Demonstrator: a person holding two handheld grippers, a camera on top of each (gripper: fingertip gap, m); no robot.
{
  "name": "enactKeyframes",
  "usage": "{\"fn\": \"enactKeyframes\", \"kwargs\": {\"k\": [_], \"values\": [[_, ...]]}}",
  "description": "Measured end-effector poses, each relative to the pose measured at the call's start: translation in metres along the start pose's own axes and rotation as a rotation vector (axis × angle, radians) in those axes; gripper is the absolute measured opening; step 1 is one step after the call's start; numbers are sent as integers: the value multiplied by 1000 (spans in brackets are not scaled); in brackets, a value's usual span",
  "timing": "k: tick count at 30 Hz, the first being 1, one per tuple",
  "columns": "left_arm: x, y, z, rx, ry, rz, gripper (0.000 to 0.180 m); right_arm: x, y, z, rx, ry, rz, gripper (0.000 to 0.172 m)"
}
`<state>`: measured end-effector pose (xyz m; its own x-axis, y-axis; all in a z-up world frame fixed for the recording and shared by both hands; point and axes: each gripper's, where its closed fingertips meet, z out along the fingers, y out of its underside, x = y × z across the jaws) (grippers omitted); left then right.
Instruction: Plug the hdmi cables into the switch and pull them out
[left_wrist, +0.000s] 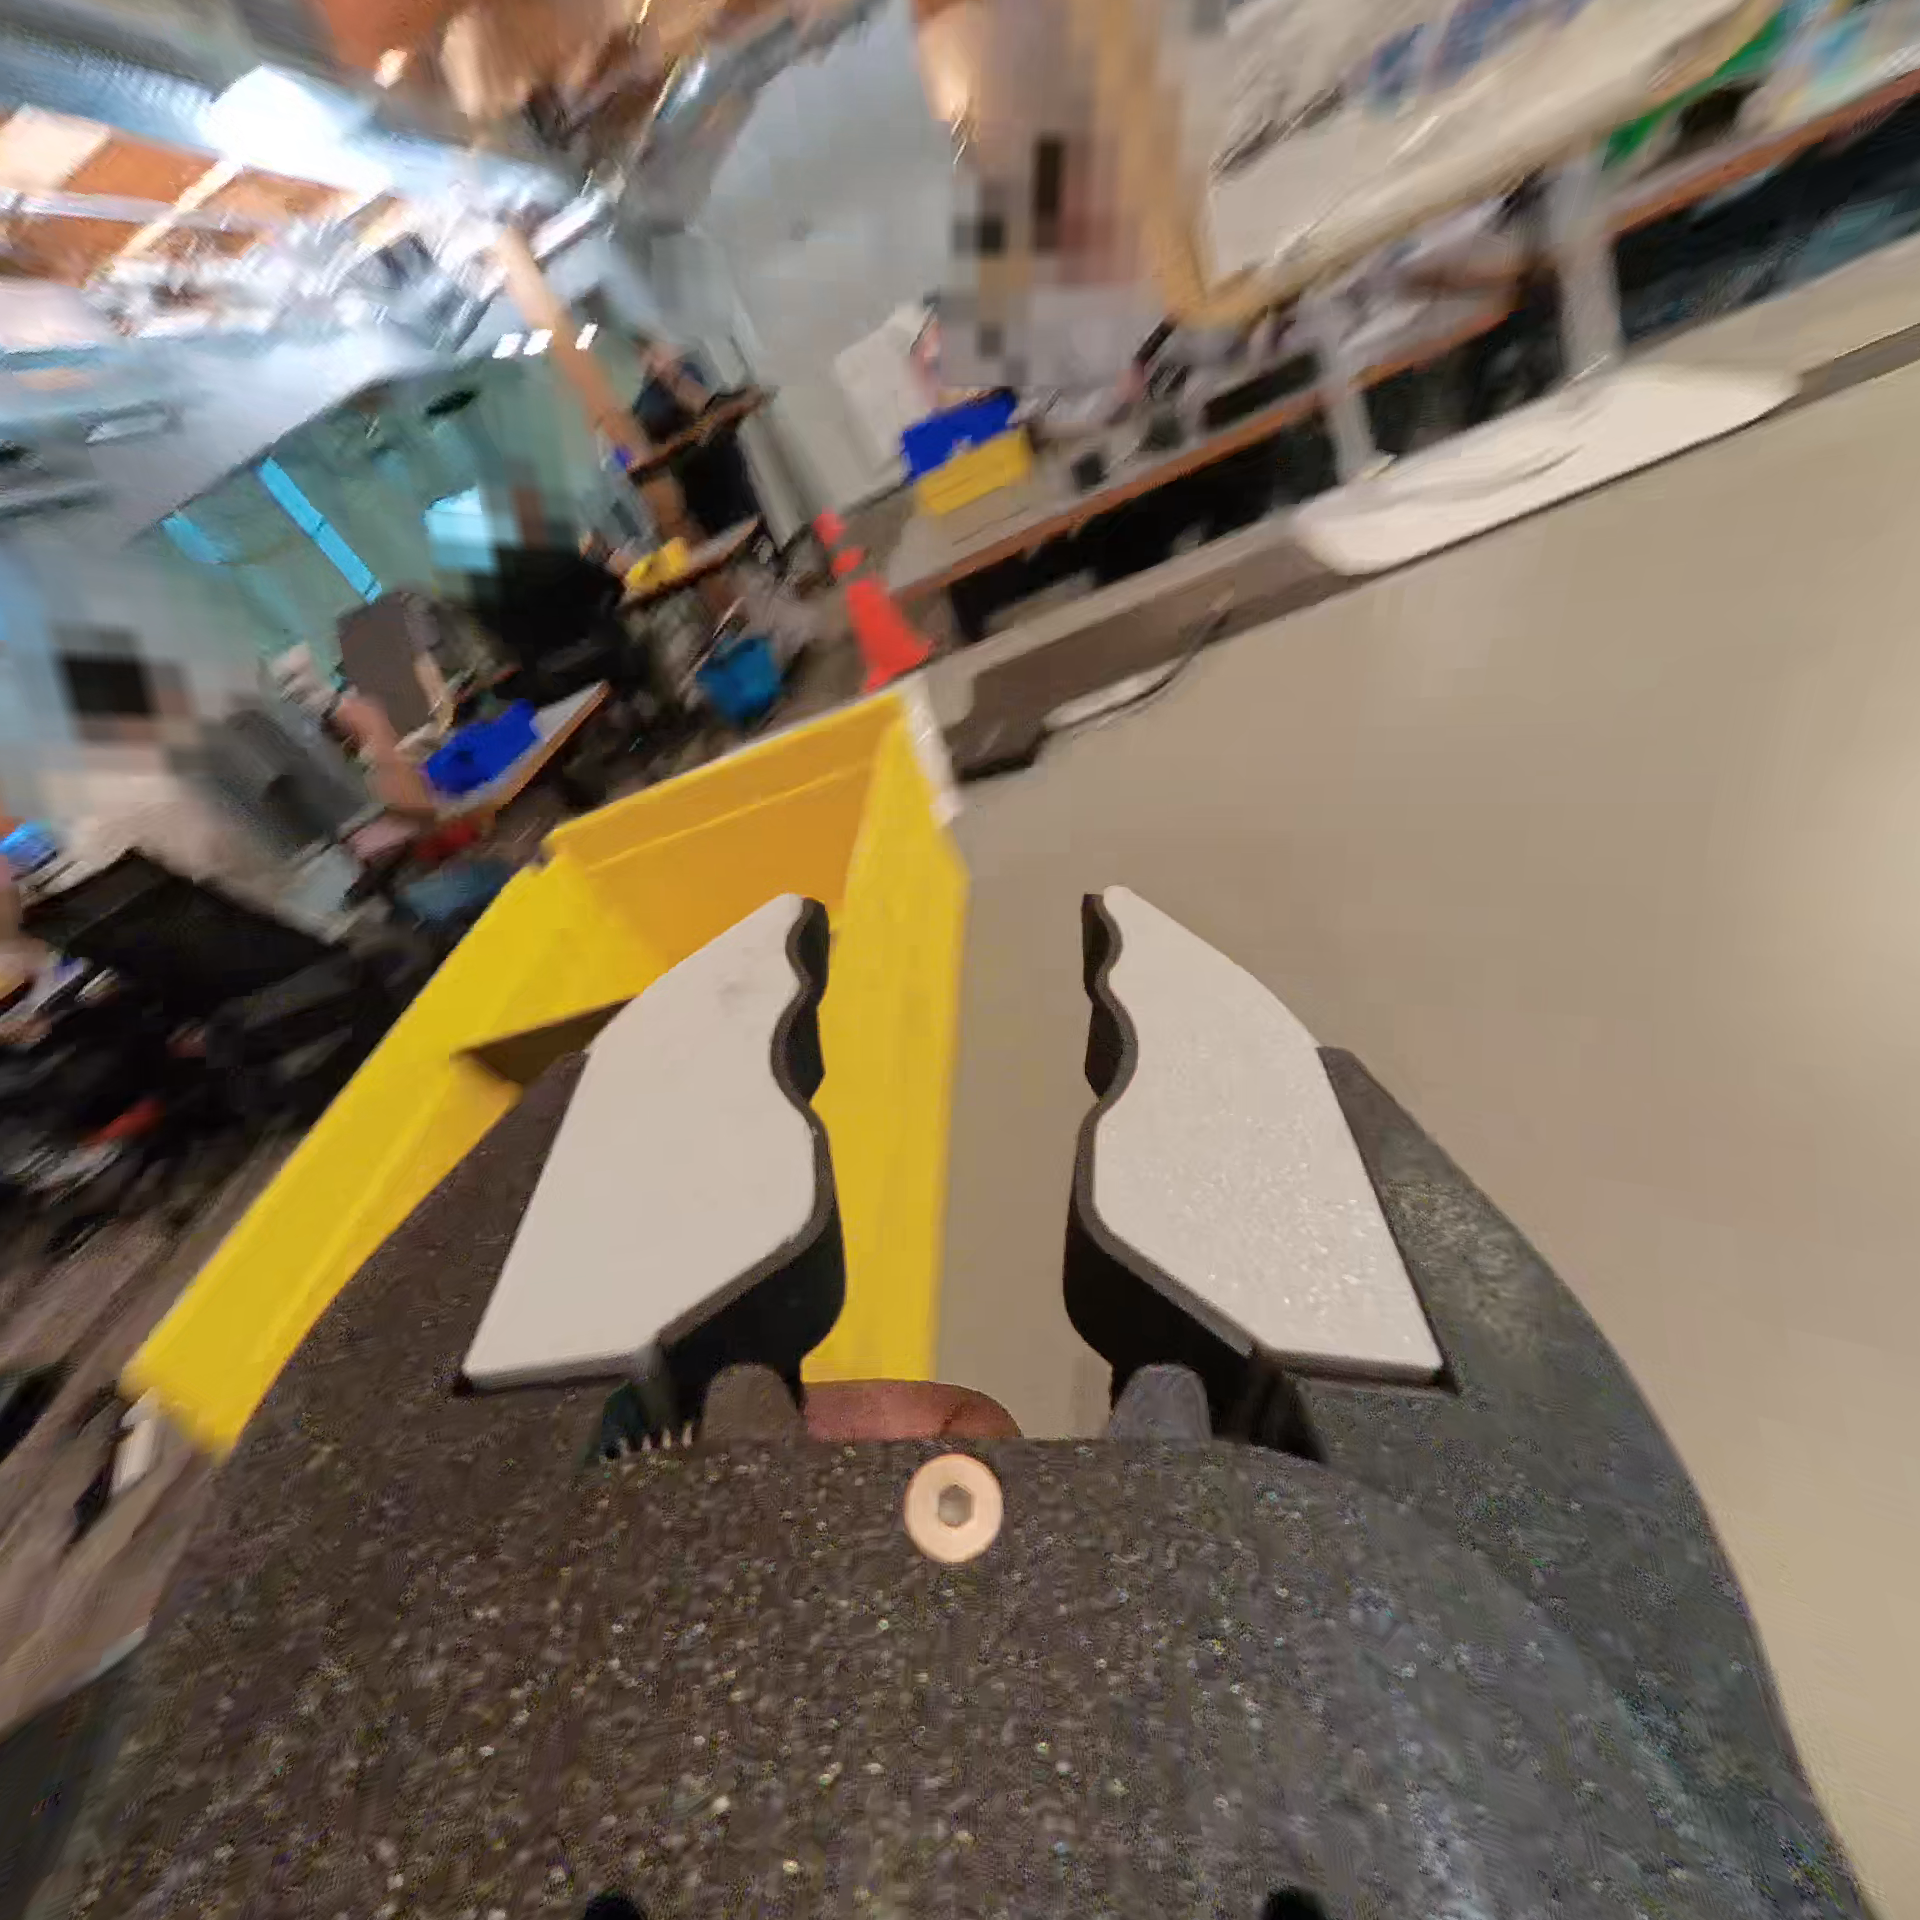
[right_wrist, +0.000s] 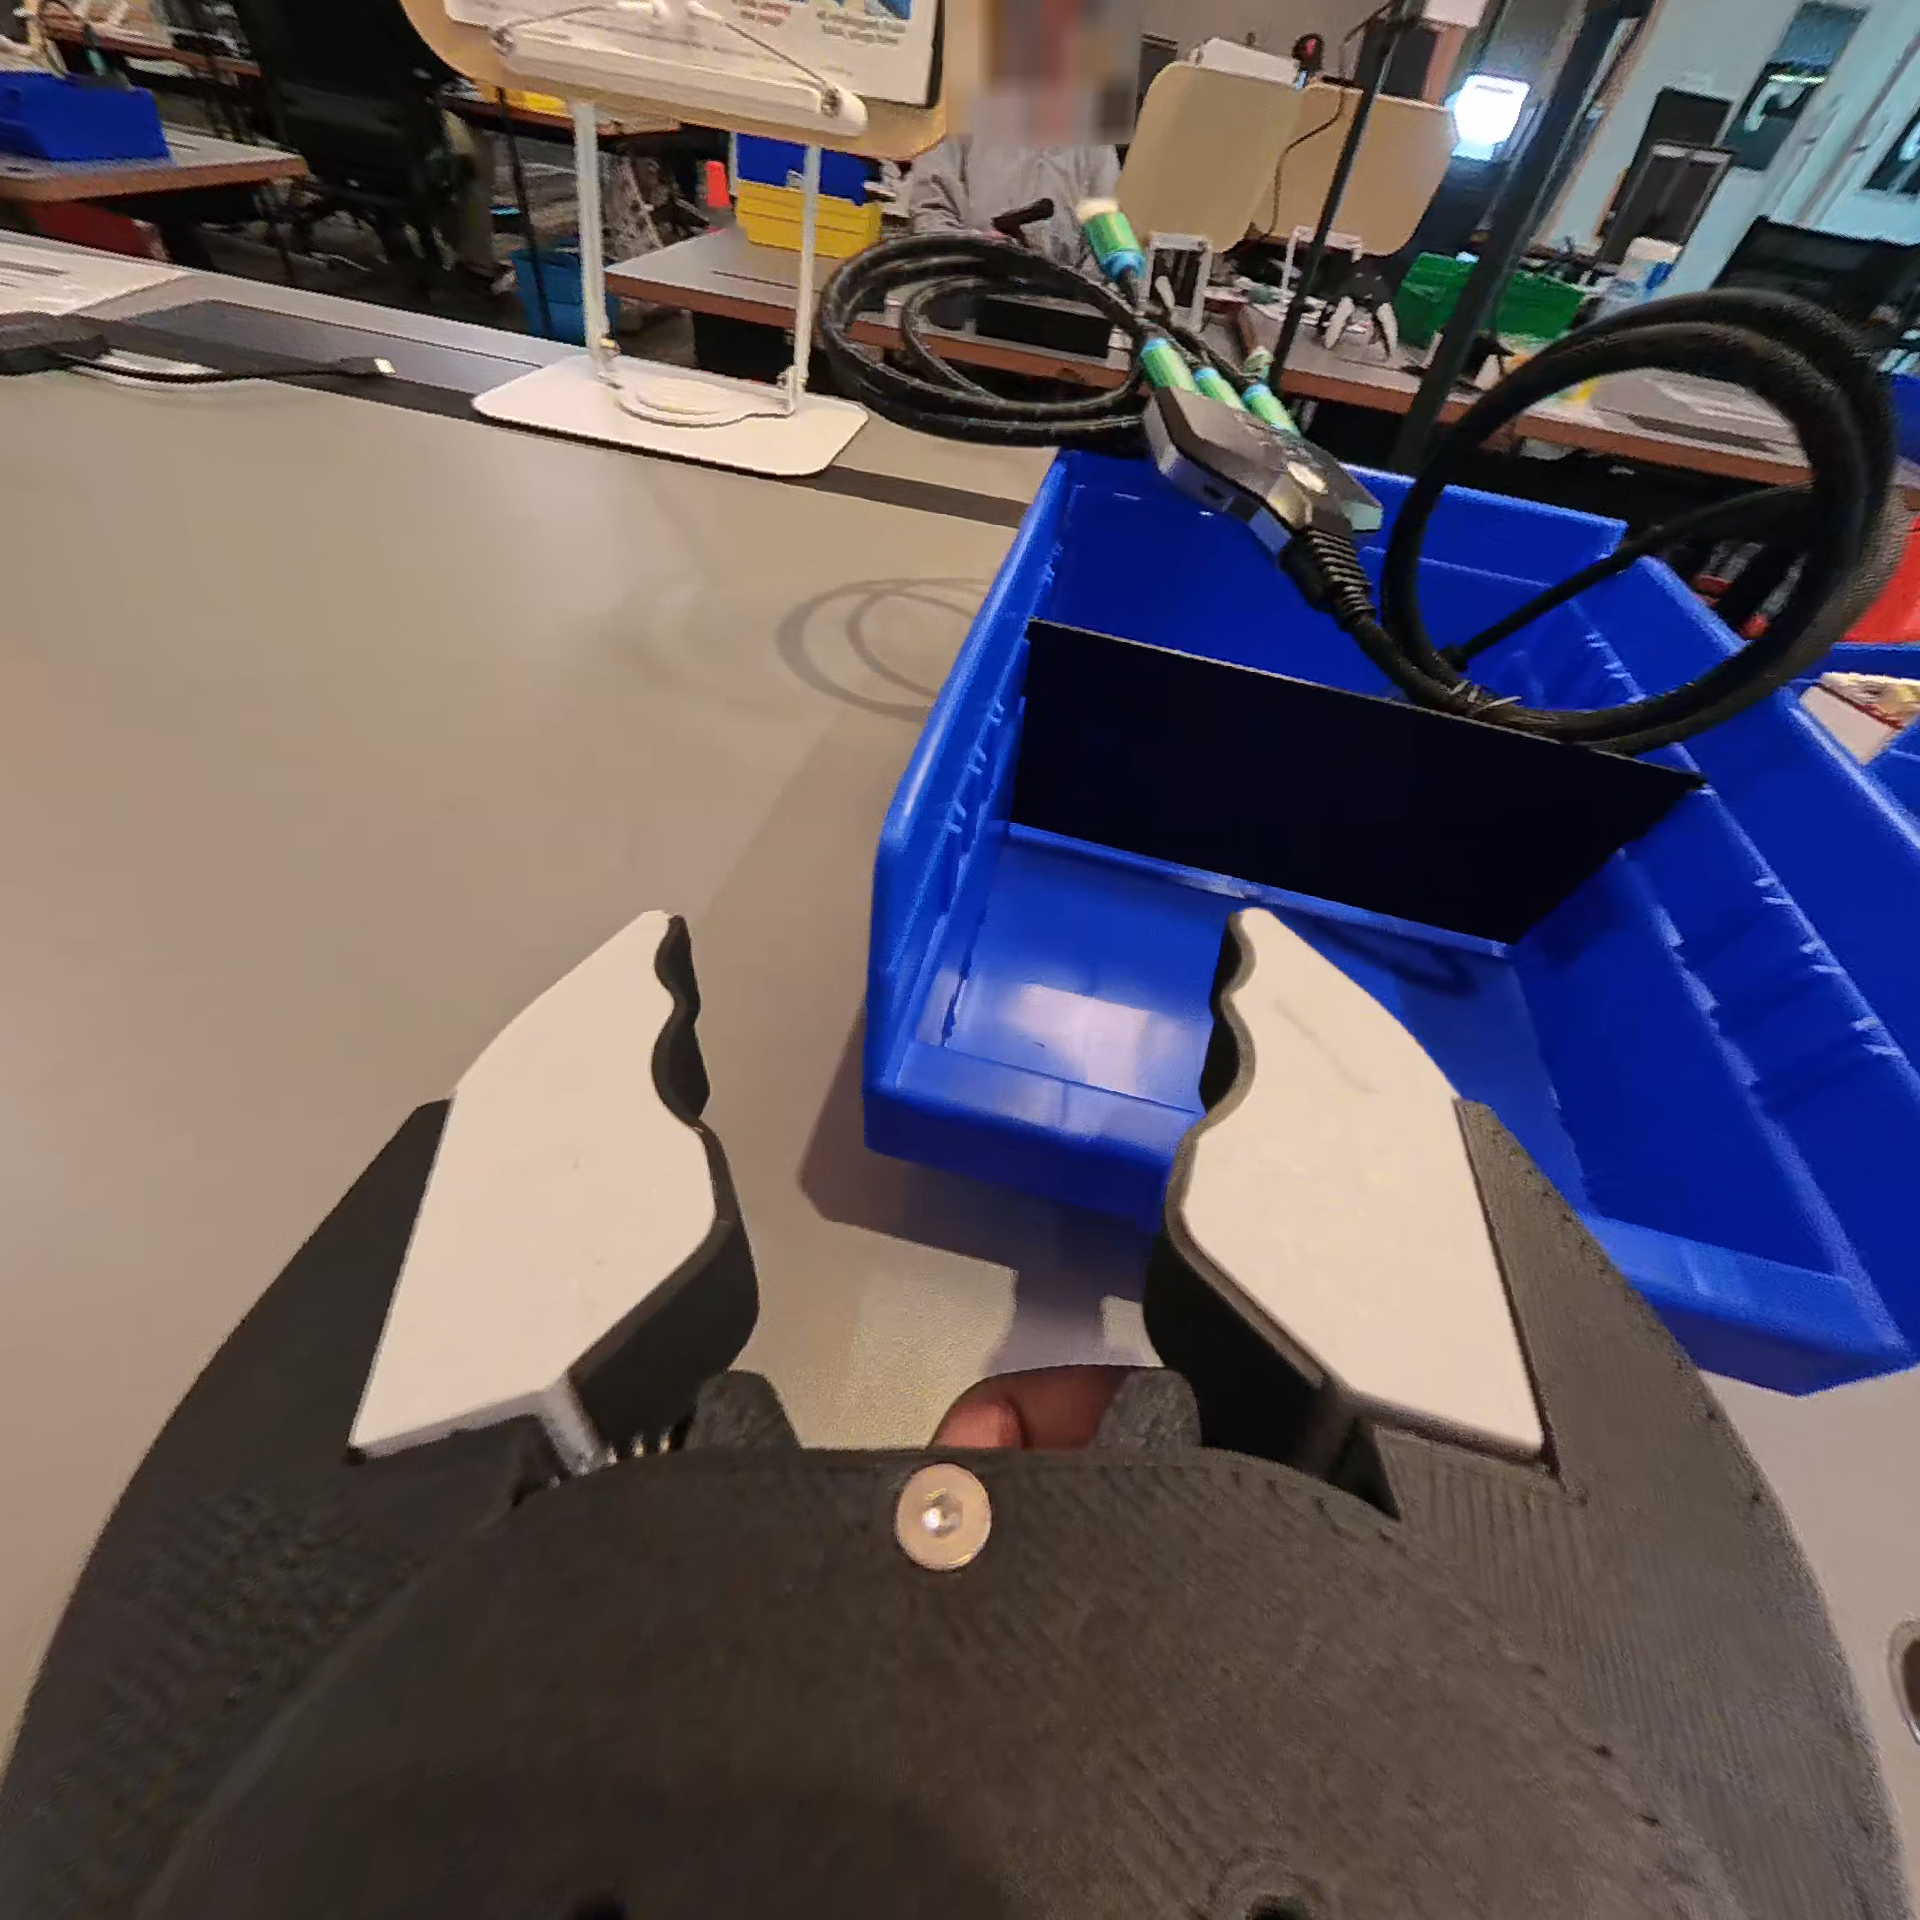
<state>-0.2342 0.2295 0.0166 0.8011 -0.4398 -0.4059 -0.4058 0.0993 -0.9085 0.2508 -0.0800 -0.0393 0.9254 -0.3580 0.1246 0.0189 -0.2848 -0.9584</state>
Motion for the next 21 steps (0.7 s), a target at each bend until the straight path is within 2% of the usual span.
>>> {"fn": "enactKeyframes", "kwargs": {"k": [2, 4, 7, 10, 19, 21], "values": [[-33, 25, 2, -108, -50, -6, 57, 5, 0, -3, -9, 37, 2, 100], [-50, 52, 0, -179, -43, -62, 57, 11, 1, -7, -7, 59, 18, 103], [-59, 87, -3, -246, -13, -131, 58, 15, 1, -5, -6, 41, 33, 98], [-49, 108, -4, -279, 45, -154, 49, 10, 3, 3, -19, 10, 31, 89], [-39, 109, 2, -290, 74, -40, 19, 3, 11, 28, -73, 75, -125, 36], [-35, 109, 2, -290, 96, 4, 9, -2, 11, 30, -84, 45, -143, 27]]}}
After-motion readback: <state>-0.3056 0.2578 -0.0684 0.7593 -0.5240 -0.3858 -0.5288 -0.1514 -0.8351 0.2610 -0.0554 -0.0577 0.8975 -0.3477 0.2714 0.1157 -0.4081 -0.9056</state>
